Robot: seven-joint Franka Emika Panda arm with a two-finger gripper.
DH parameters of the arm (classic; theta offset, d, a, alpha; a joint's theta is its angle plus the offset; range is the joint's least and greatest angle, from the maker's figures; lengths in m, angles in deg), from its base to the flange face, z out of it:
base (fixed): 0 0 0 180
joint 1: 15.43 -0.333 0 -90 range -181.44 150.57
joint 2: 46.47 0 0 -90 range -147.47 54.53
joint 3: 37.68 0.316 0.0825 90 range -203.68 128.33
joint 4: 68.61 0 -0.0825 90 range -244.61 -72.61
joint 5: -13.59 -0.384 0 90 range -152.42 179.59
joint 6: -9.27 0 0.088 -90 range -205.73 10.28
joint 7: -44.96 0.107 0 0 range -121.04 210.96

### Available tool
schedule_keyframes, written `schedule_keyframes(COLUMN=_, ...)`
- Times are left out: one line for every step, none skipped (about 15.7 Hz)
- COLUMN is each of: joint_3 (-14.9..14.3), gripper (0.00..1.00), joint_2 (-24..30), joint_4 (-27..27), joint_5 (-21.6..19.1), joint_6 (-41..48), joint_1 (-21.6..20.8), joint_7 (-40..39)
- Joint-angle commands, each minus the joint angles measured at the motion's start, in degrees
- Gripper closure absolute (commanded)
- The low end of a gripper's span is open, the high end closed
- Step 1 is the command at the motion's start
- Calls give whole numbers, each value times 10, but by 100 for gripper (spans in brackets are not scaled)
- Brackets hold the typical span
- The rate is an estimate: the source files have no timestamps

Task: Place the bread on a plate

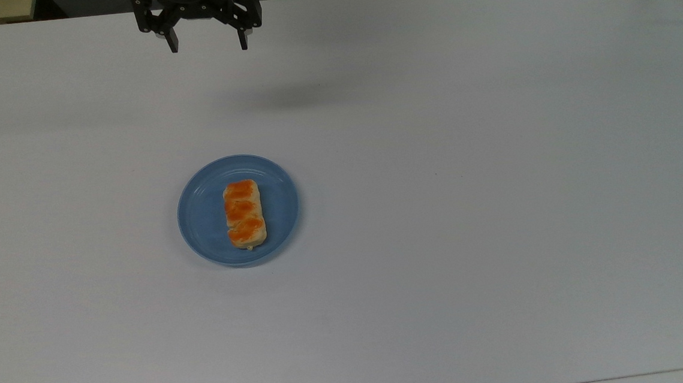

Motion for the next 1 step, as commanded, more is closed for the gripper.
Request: schedule_keyframes(joint_3=-1, gripper=0, joint_2=13, joint_4=-14, joint_5=5, joint_6=-6, joint_1=-3, joint_7=11)
